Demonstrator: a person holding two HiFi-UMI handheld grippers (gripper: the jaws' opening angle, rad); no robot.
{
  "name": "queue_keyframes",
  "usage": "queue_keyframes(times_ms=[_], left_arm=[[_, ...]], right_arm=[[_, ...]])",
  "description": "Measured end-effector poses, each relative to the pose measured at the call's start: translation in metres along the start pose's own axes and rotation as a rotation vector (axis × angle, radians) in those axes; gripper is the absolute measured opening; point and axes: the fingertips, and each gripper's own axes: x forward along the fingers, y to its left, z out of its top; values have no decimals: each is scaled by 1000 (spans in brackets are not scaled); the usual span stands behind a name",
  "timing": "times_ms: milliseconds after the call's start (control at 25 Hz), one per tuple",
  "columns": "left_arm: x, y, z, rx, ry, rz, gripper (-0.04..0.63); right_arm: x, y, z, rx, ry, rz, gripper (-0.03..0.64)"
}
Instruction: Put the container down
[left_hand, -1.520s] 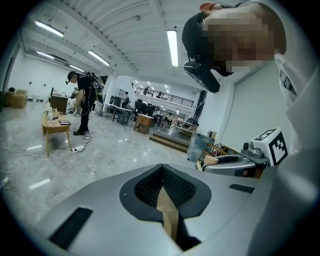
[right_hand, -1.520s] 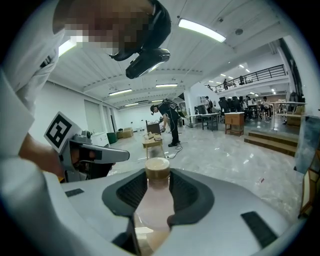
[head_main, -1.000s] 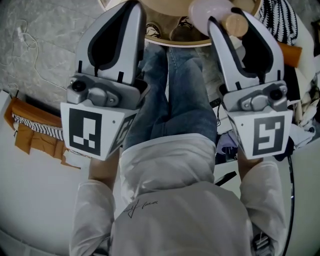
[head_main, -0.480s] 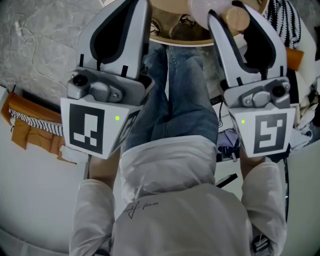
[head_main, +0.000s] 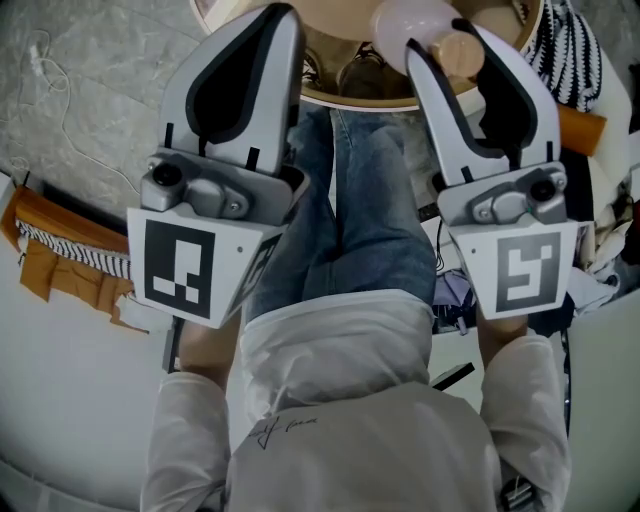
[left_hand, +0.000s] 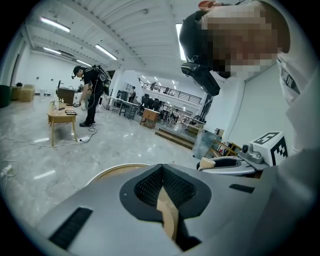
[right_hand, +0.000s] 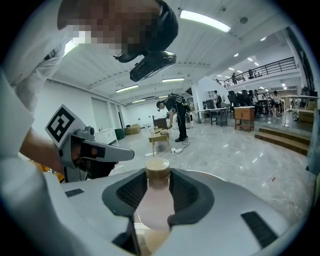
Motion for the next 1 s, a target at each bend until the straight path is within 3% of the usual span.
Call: queue_keyframes(times_ms=[1000], left_arm=[[44, -5, -28, -6, 41, 38, 18]], right_arm=[[20, -37, -42, -35, 12, 25, 146]])
